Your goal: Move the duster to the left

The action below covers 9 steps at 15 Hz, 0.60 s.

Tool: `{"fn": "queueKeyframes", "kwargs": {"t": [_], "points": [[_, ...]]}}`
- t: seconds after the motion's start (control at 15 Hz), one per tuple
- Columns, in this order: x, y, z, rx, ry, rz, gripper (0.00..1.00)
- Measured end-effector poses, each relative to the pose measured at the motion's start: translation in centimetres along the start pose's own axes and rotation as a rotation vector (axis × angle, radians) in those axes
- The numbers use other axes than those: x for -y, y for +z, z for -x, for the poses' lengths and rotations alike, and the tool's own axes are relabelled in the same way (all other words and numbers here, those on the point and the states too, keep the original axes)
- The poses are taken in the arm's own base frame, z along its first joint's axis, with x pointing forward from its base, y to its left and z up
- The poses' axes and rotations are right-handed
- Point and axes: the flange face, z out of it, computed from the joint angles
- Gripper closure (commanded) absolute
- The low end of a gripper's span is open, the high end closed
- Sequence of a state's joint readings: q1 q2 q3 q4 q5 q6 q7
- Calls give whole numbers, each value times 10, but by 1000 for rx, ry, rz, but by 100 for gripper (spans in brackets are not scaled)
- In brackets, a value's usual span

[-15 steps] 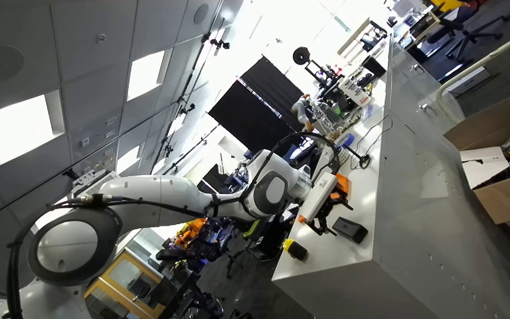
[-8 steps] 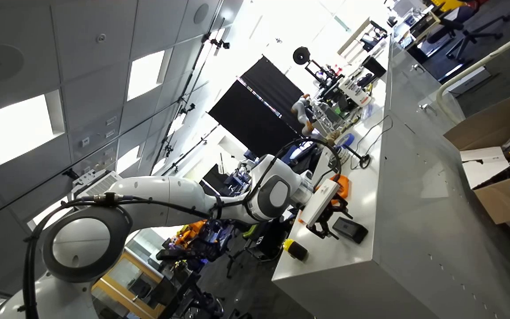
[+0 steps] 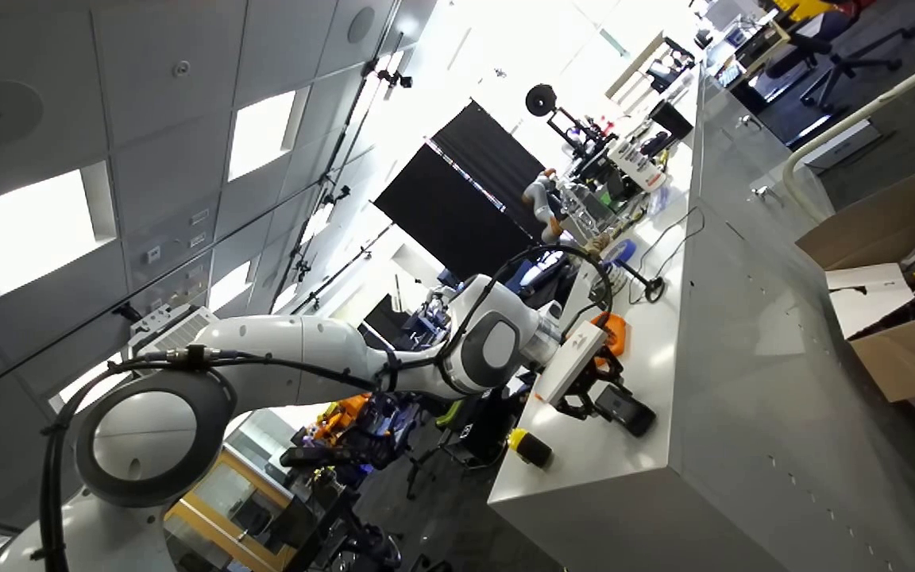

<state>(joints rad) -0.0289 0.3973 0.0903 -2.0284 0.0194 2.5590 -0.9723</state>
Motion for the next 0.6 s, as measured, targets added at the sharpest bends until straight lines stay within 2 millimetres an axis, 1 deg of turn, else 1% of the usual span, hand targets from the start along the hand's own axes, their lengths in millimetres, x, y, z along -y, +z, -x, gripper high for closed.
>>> {"fn": "queueKeyframes", "kwargs": {"t": [0.13,0.47,0.6], "points": [[-2,-16,-2,-8,108,26,69],[1,-71,-12,-36,399,47,69],[6,-81,-18,-51,513,31,69]]}}
